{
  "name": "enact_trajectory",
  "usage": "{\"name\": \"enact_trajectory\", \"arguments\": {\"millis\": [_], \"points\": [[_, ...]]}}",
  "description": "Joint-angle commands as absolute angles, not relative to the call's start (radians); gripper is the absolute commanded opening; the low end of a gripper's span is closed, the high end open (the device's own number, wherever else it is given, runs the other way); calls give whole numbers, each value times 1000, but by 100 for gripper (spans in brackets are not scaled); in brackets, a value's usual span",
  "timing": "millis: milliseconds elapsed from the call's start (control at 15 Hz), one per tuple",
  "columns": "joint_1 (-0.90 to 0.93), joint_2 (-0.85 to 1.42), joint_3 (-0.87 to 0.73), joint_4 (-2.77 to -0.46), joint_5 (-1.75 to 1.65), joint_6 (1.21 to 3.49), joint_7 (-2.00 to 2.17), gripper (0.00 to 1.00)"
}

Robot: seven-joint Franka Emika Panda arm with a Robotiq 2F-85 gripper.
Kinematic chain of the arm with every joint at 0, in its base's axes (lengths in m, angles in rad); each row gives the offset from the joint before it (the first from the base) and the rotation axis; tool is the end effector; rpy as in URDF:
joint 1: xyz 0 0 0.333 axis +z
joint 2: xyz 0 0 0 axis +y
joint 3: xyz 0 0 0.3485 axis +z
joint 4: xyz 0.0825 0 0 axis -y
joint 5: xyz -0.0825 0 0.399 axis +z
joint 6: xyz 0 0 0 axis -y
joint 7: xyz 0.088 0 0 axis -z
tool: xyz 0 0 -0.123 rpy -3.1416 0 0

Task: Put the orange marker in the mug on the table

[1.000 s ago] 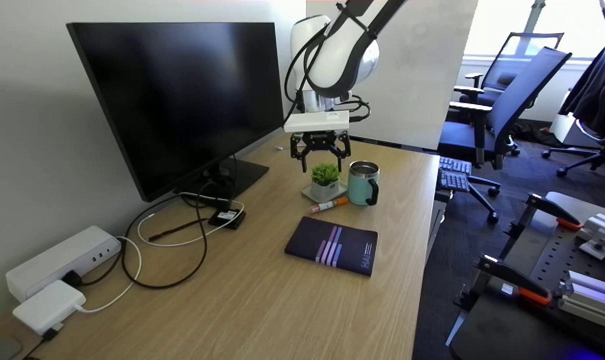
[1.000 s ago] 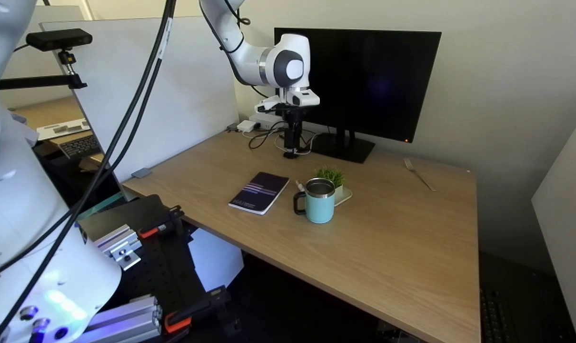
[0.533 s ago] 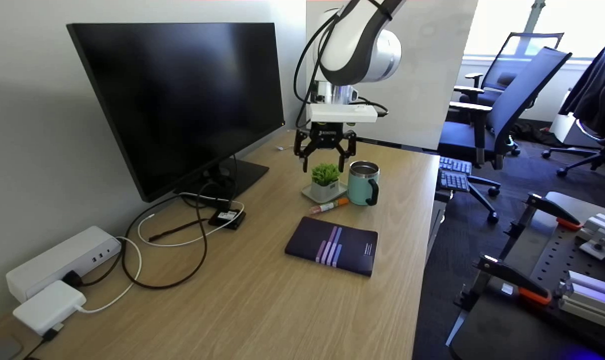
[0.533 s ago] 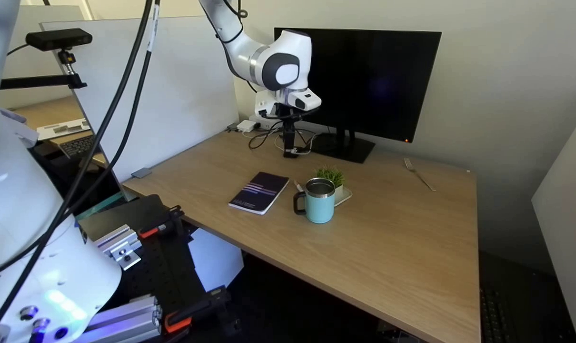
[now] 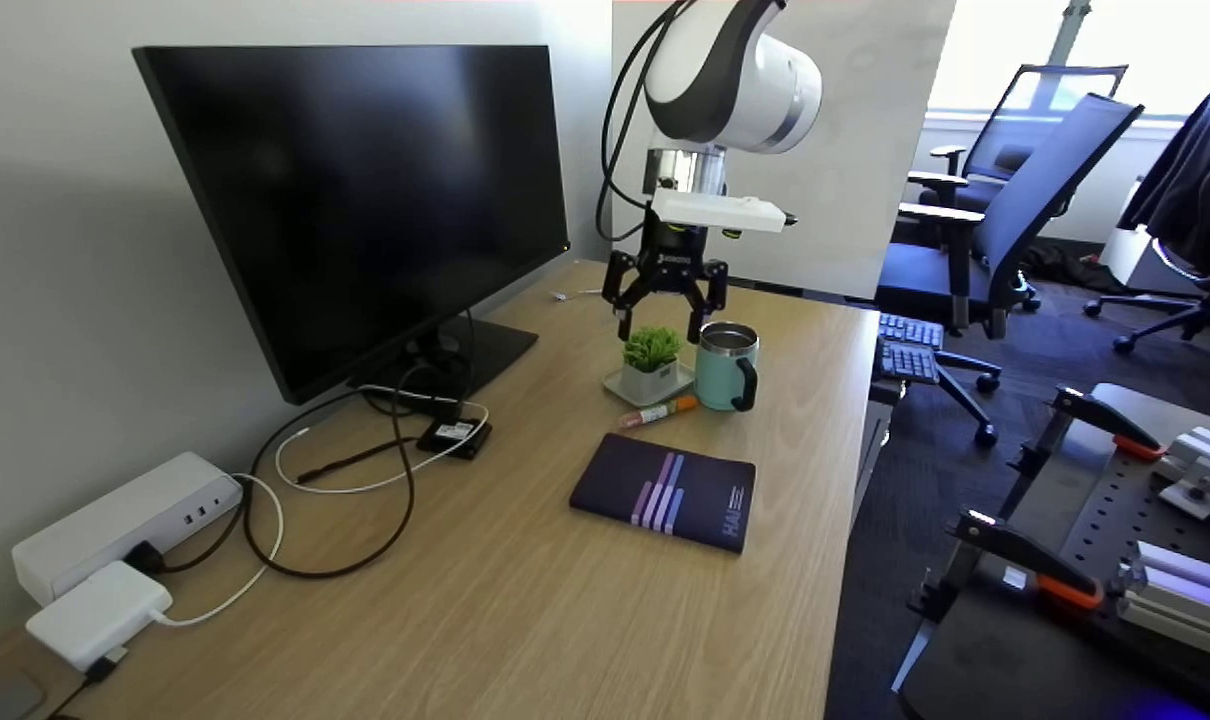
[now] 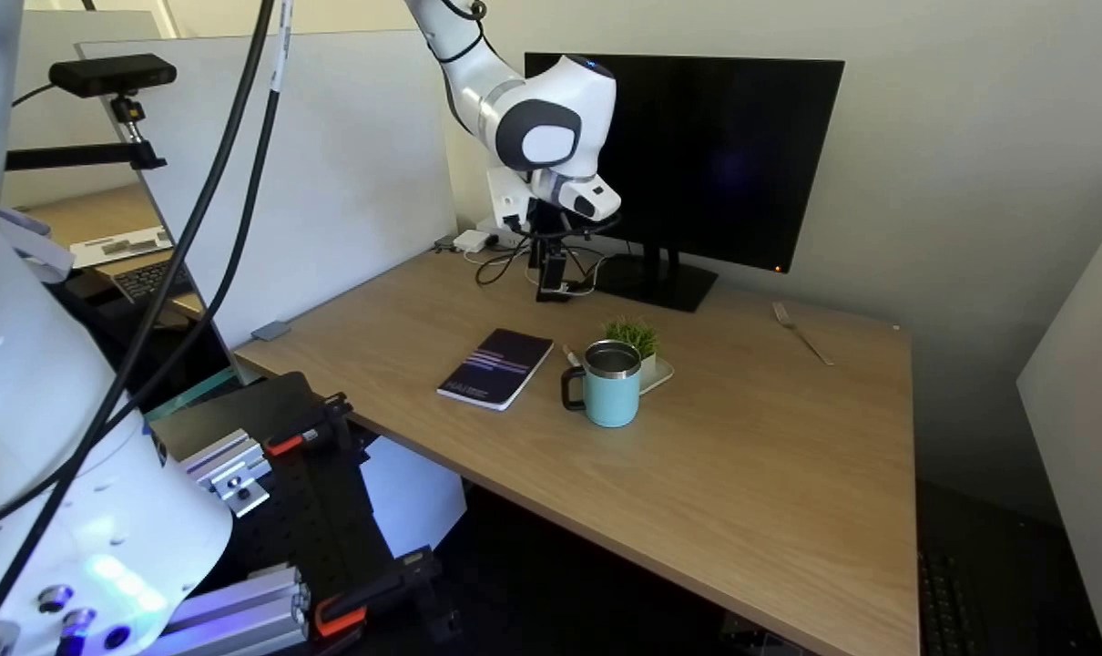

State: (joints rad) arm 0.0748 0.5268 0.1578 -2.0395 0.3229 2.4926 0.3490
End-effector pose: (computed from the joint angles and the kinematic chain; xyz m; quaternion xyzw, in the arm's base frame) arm 0.5961 0.1419 0.1778 -0.9707 0.1970 0.0738 0.1158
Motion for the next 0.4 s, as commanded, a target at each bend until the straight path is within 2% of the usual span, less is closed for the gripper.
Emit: {"name": "enact_trajectory", "arguments": {"millis": [0,333], "points": [[84,492,115,-2051,340,2396,386,100],[93,512,92,-2038,333,2388,395,100]]}}
